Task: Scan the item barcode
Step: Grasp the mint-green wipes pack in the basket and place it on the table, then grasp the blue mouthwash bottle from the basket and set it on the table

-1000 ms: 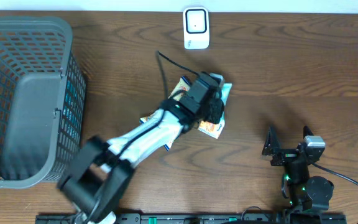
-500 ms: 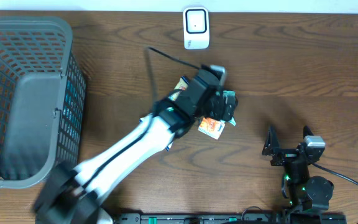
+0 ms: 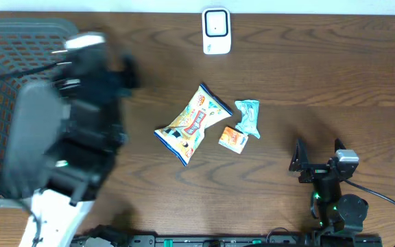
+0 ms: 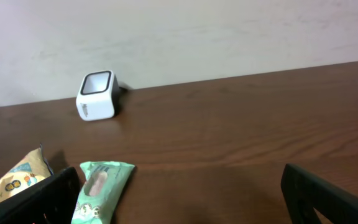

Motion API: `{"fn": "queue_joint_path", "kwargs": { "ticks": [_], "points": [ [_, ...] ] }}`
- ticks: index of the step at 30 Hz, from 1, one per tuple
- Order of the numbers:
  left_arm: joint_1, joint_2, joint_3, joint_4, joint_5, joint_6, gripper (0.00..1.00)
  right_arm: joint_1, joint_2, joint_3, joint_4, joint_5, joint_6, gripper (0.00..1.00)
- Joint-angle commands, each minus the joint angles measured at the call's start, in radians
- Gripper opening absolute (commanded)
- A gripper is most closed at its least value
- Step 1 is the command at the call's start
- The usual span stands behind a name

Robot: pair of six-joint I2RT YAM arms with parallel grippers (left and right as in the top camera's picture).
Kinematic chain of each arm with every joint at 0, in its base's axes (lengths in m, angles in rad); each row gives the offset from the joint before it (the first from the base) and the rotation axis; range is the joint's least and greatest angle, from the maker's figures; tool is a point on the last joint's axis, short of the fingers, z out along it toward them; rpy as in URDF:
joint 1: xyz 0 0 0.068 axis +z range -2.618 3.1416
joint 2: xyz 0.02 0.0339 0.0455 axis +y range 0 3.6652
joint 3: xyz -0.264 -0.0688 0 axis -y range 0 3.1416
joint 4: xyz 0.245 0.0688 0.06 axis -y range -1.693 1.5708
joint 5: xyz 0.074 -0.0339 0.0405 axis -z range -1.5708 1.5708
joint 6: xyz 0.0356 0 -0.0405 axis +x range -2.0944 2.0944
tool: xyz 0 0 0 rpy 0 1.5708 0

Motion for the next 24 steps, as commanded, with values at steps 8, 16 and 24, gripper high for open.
{"fn": "queue_joint_path", "kwargs": {
  "ticks": [8, 16, 24],
  "points": [
    [0.603, 0.026, 0.010, -0.011, 0.521, -0.120, 0.98, 0.004, -0.005, -0.001, -0.004, 0.005, 0.003, 0.99],
    [0.826, 0.243, 0.009, 0.005, 0.981, 0.169, 0.98, 0.004, -0.005, -0.001, -0.004, 0.006, 0.003, 0.99],
    [0.856, 0.430, 0.009, -0.240, 1.017, 0.367, 0.98, 0.004, -0.005, -0.001, -0.004, 0.006, 0.003, 0.99]
  ]
}}
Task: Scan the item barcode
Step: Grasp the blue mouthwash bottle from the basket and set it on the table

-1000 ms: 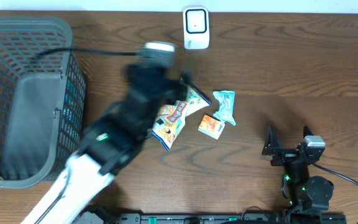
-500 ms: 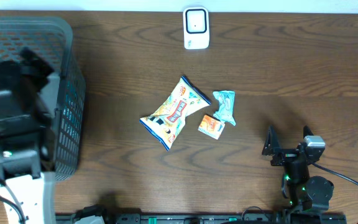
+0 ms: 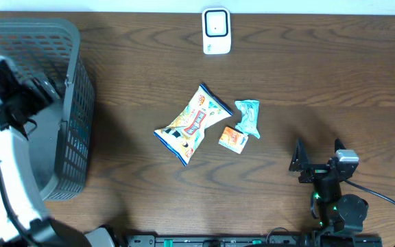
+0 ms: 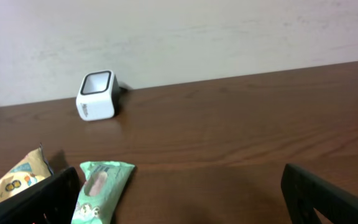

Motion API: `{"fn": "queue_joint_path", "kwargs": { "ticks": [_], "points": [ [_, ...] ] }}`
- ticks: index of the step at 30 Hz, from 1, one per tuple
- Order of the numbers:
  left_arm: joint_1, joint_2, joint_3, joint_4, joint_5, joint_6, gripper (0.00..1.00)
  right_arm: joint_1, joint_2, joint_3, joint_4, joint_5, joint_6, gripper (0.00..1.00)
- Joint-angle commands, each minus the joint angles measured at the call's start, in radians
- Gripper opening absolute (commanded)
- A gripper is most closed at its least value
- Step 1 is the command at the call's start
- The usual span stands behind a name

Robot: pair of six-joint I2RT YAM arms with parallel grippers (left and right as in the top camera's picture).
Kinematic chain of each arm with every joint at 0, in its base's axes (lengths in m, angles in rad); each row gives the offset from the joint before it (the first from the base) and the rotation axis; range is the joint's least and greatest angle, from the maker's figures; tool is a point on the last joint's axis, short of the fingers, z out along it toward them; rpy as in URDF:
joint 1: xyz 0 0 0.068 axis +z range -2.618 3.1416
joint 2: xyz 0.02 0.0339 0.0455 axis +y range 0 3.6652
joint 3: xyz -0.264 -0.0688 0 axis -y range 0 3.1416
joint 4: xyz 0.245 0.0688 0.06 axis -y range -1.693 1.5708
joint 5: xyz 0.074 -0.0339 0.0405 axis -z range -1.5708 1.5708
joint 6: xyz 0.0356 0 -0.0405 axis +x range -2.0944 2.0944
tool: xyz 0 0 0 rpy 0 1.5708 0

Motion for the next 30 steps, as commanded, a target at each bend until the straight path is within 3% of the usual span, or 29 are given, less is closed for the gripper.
{"fn": "queue_joint_path", "kwargs": {
  "ticks": [1, 3, 9, 13, 18, 30],
  "points": [
    [0.011, 0.052, 0.010, -0.070, 0.064, 0.189, 0.98, 0.004, -0.005, -0.001, -0.004, 0.005, 0.003, 0.99],
    [0.011, 0.082, 0.010, -0.114, 0.047, 0.243, 0.98, 0.004, -0.005, -0.001, -0.004, 0.005, 0.003, 0.99],
    [0.011, 0.099, 0.010, -0.129, 0.041, 0.258, 0.98, 0.004, -0.005, -0.001, -0.004, 0.005, 0.003, 0.99],
    [0.010, 0.100, 0.010, -0.148, 0.100, 0.340, 0.98, 0.004, -0.005, -0.001, -0.004, 0.005, 0.003, 0.99],
    [0.009, 0.130, 0.009, -0.122, 0.010, 0.346, 0.98, 0.004, -0.005, -0.001, -0.004, 0.005, 0.003, 0.99],
    [0.009, 0.252, 0.009, -0.087, 0.008, 0.346, 0.98, 0.004, -0.005, -0.001, -0.004, 0.005, 0.003, 0.99]
  ]
}}
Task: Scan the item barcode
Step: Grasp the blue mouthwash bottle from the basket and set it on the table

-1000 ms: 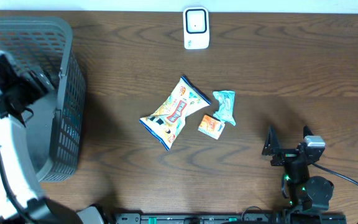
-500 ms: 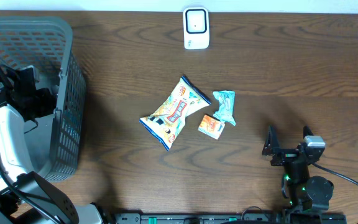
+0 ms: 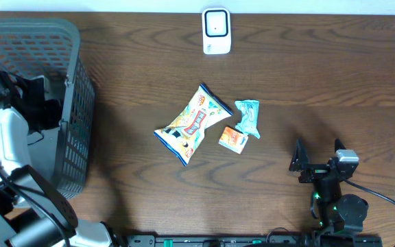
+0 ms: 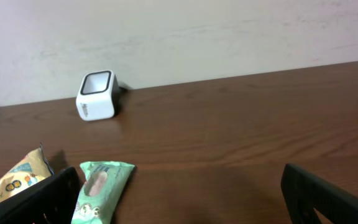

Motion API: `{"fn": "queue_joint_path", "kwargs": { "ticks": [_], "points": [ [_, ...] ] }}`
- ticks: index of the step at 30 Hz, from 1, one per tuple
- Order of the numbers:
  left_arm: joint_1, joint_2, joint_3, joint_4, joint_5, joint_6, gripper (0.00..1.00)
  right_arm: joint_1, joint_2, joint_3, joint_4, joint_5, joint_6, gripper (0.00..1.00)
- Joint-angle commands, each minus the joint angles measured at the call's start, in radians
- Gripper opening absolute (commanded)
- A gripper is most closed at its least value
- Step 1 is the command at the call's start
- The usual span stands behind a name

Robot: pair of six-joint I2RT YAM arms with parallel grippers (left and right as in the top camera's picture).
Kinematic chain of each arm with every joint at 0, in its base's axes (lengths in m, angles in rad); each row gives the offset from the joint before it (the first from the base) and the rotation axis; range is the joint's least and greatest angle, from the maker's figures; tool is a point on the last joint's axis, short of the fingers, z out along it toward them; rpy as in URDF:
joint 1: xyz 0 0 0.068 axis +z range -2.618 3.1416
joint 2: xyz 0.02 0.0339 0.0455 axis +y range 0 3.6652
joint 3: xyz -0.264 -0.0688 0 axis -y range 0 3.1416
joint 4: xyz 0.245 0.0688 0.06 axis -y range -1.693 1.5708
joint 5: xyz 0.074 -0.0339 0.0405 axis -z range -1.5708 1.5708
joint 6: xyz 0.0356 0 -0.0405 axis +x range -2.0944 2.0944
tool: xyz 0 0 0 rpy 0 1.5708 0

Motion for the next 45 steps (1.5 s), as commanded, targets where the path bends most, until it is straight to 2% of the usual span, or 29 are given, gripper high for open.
{"fn": "queue_joint_path", "kwargs": {
  "ticks": [1, 16, 20, 24, 28, 29, 31, 33, 38, 45],
  "points": [
    [0.002, 0.028, 0.009, 0.004, -0.009, 0.013, 0.98, 0.004, -0.005, -0.001, -0.004, 0.005, 0.003, 0.99],
    [0.002, 0.082, 0.009, 0.007, -0.006, 0.013, 0.98, 0.004, -0.005, -0.001, -0.004, 0.005, 0.003, 0.99],
    [0.002, 0.127, 0.007, 0.026, -0.046, 0.012, 0.98, 0.004, -0.005, -0.001, -0.004, 0.005, 0.003, 0.99],
    [0.002, 0.171, 0.003, 0.056, -0.112, -0.033, 0.98, 0.004, -0.005, -0.001, -0.004, 0.005, 0.003, 0.99],
    [0.002, 0.190, 0.003, 0.084, -0.108, -0.087, 0.99, 0.004, -0.005, -0.001, -0.004, 0.005, 0.003, 0.99],
    [0.002, 0.190, 0.003, 0.089, -0.106, -0.094, 0.85, 0.004, -0.005, -0.001, -0.004, 0.005, 0.003, 0.99],
    [0.002, 0.189, 0.003, 0.092, -0.106, -0.093, 0.51, 0.004, -0.005, -0.001, -0.004, 0.005, 0.003, 0.99],
    [0.002, 0.189, 0.003, 0.095, -0.106, -0.093, 0.34, 0.004, -0.005, -0.001, -0.004, 0.005, 0.003, 0.99],
    [0.002, 0.189, 0.003, 0.109, -0.075, -0.093, 0.29, 0.004, -0.005, -0.001, -0.004, 0.005, 0.003, 0.99],
    [0.003, 0.178, 0.007, 0.119, -0.019, -0.093, 0.29, 0.004, -0.005, -0.001, -0.004, 0.005, 0.003, 0.99]
  ]
}}
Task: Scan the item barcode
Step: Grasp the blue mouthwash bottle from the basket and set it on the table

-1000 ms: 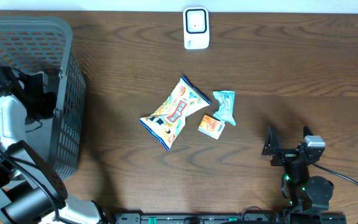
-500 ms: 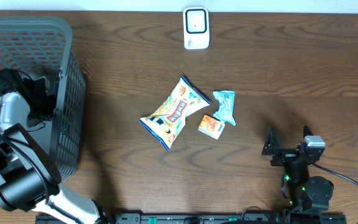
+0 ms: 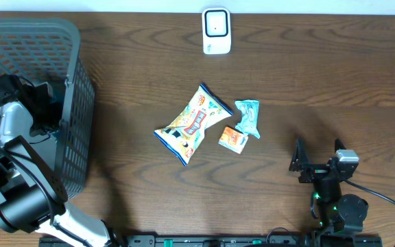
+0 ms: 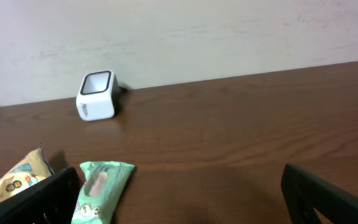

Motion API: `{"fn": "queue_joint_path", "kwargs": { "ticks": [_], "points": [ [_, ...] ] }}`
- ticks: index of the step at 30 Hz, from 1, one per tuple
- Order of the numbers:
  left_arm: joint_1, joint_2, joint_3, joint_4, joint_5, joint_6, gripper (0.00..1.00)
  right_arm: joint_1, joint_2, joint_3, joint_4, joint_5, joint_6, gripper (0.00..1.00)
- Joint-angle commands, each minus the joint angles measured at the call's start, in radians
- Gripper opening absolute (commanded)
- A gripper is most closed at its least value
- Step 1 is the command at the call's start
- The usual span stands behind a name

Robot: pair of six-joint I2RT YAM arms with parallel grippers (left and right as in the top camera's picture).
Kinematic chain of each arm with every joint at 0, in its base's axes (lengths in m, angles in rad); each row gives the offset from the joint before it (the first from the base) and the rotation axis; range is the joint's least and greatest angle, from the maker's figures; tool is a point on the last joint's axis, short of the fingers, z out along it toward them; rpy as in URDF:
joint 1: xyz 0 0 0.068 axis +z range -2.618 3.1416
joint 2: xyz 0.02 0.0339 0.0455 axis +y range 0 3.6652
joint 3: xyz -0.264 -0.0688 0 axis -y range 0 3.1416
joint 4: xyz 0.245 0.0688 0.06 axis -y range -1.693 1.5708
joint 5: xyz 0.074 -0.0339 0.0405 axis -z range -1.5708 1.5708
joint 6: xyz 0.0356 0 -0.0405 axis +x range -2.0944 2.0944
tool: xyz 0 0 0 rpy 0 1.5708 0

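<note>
Three items lie mid-table: a yellow and blue snack bag [image 3: 192, 125], a green packet [image 3: 247, 117] [image 4: 101, 186] and a small orange packet [image 3: 232, 139]. The white barcode scanner [image 3: 217, 30] [image 4: 96, 95] stands at the table's far edge. My right gripper [image 3: 319, 159] [image 4: 182, 208] rests open near the front edge, right of the items, holding nothing. My left gripper [image 3: 45, 108] reaches down inside the grey basket, far from the items. Its fingers are too dark to make out.
The grey mesh basket [image 3: 74, 82] fills the left end of the table, and its right wall stands between my left arm and the items. Bare wood lies between the items and the scanner.
My left arm has shifted slightly inside the basket, and more of its lower part shows at the front left. The right arm and the items have not moved.
First my left arm was a large blur over the basket's right side. Then it was at the basket's left side. After that it reached down inside the basket, and it is still there. The items, scanner and right arm stayed put.
</note>
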Motion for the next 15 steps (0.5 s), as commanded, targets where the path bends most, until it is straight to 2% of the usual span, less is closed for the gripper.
{"fn": "queue_joint_path", "kwargs": {
  "ticks": [1, 8, 15],
  "points": [
    [0.003, -0.015, 0.011, 0.001, 0.034, -0.014, 0.29, 0.004, -0.005, -0.001, -0.004, 0.005, 0.003, 0.99],
    [0.005, -0.157, 0.064, 0.020, 0.034, -0.114, 0.29, 0.004, -0.005, -0.001, -0.004, 0.005, 0.003, 0.99],
    [0.004, -0.410, 0.082, 0.061, 0.034, -0.247, 0.29, 0.004, -0.005, -0.001, -0.004, 0.005, 0.003, 0.99]
  ]
}}
